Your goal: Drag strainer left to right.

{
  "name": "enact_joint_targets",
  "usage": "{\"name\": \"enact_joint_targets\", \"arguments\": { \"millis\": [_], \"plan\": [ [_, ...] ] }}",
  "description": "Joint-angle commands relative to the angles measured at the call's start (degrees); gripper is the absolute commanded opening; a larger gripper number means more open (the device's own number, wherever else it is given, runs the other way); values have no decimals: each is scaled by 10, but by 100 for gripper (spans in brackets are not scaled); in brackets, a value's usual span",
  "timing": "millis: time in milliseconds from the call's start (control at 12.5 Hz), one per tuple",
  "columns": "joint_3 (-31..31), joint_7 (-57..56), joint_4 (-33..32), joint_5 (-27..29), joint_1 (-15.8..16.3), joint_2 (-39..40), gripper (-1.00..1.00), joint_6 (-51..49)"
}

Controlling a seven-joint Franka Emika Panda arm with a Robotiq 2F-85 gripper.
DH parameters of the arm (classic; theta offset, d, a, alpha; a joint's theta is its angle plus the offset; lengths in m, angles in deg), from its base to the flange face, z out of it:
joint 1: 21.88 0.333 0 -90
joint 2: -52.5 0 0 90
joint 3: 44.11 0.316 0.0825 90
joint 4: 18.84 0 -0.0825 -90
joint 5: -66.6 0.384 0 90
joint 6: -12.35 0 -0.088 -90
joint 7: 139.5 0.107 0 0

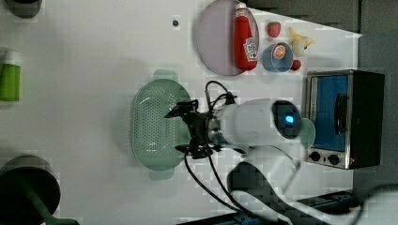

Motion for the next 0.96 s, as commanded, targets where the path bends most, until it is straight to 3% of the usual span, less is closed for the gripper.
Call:
{"name": "enact_joint_targets", "arguments": {
  "millis": [80,400,960],
  "plan": [
    [-24,66,-9,-33,9,29,100,40],
    [-71,66,-9,-44,29,65,100,74],
    [-102,66,-39,-44,16,41,100,75]
  ]
}}
